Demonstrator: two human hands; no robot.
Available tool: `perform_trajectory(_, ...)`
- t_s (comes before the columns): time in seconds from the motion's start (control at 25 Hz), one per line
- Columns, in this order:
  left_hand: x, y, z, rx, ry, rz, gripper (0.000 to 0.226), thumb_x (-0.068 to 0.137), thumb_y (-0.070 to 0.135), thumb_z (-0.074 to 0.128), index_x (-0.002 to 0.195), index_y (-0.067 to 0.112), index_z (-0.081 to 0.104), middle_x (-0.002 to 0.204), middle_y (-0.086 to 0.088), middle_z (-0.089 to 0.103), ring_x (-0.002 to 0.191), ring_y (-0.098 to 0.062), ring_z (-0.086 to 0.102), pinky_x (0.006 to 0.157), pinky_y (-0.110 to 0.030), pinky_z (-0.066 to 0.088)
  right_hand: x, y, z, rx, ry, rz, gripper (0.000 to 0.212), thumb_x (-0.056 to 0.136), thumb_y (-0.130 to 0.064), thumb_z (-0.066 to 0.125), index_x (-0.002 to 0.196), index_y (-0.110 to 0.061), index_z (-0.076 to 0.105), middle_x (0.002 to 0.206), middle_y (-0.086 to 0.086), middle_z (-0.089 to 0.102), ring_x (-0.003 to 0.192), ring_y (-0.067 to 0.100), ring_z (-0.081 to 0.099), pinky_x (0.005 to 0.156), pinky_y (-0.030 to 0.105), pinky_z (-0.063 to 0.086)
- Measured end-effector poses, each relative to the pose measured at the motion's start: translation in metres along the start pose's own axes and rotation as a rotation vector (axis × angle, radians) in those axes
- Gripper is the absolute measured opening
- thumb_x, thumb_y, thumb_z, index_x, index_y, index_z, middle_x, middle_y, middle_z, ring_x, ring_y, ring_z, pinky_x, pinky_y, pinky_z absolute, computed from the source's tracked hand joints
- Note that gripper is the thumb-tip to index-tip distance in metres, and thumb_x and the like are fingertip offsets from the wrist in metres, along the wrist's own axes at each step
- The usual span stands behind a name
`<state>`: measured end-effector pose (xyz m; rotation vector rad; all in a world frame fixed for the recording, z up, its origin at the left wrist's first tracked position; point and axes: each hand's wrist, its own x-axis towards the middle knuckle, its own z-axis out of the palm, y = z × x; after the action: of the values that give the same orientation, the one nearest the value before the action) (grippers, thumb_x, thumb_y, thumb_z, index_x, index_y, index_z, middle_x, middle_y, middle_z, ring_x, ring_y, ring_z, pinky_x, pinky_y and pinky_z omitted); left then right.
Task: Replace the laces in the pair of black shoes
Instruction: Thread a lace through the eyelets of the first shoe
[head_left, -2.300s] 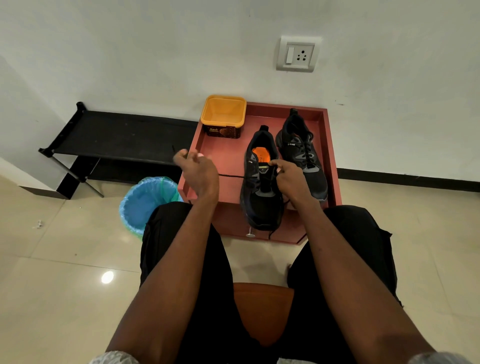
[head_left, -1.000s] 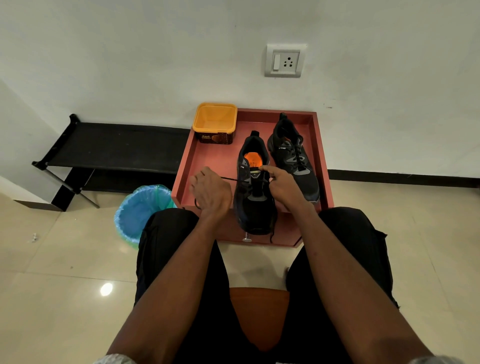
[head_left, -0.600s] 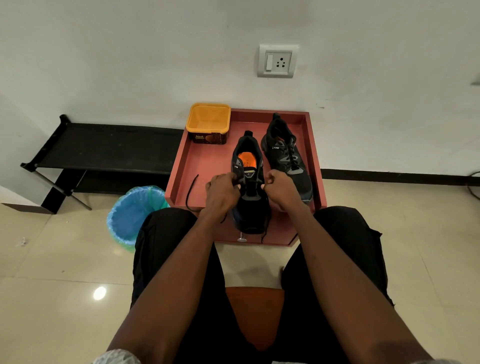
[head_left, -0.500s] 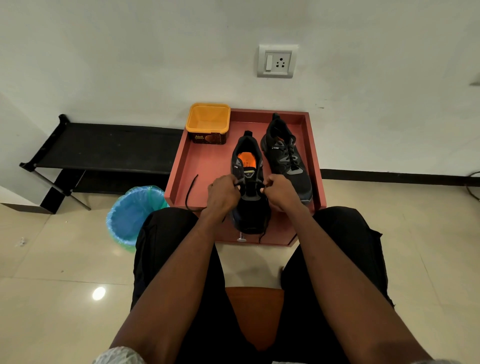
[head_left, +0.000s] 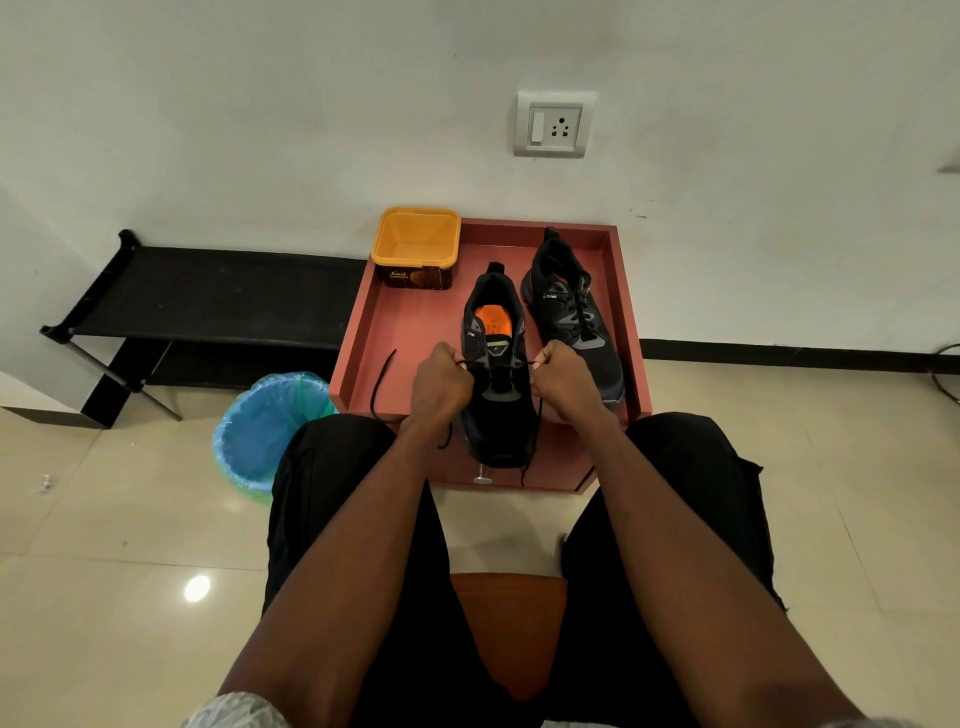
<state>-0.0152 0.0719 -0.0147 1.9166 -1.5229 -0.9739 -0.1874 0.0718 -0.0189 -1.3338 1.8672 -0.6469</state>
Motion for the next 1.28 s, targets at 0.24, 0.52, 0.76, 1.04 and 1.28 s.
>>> perform_trajectory(0.24,-0.005,-0.003,-0.012,0.144,0.172,0.002,0.047,0.08,0.006,0.062,0.125,0.009,0.05,0.118,-0.01,0.058,0.105,-0.027,0.057,0.091,-0.046,0.051,-0.019,-0.019,-0.034,0.212,-0.053,0.07,0.008,0.094,-0.011,0.057,0.094,-0.017,0.061,0.076,0.005,0.059,0.06,0.014,0.05,0.054,0.028,0.044)
perform_trajectory(0.52,-0.021,0.018,-0.032,-0.87,-0.427,-0.129,0.039,0.088,-0.01,0.046,0.126,-0.002,0.055,0.108,-0.016,0.071,0.101,-0.026,0.067,0.095,-0.035,0.049,-0.047,-0.041,-0.056,0.578,-0.376,-0.212,0.024,0.096,0.004,0.054,0.117,0.0,0.065,0.102,0.016,0.074,0.095,0.023,0.073,0.086,0.032,0.059)
perform_trajectory(0.76,-0.027,0.02,-0.046,-0.929,-0.636,-0.027,0.034,0.095,0.002,0.054,0.129,-0.003,0.053,0.09,-0.011,0.067,0.082,-0.023,0.066,0.081,-0.031,0.056,-0.035,-0.036,-0.05,0.246,0.186,-0.258,0.012,0.092,-0.009,0.062,0.088,-0.013,0.072,0.083,-0.006,0.069,0.08,0.009,0.064,0.075,0.022,0.05)
perform_trajectory(1.04,-0.016,0.011,-0.05,-0.78,-0.052,-0.299,0.011,0.096,0.004,0.055,0.104,0.007,0.061,0.078,-0.005,0.068,0.061,-0.011,0.06,0.057,-0.024,0.045,-0.018,-0.026,-0.056,0.871,0.318,0.415,0.022,0.089,0.003,0.041,0.1,-0.006,0.057,0.076,0.007,0.054,0.065,0.008,0.049,0.051,0.019,0.042)
perform_trajectory(1.28,-0.016,0.01,-0.042,-0.62,-0.146,-0.21,0.004,0.088,0.004,0.067,0.088,0.009,0.069,0.076,-0.007,0.071,0.054,-0.011,0.055,0.046,-0.021,0.036,-0.025,-0.035,-0.037,0.349,0.166,-0.012,0.027,0.088,0.0,0.051,0.109,-0.013,0.061,0.099,-0.001,0.064,0.087,0.012,0.062,0.067,0.02,0.048)
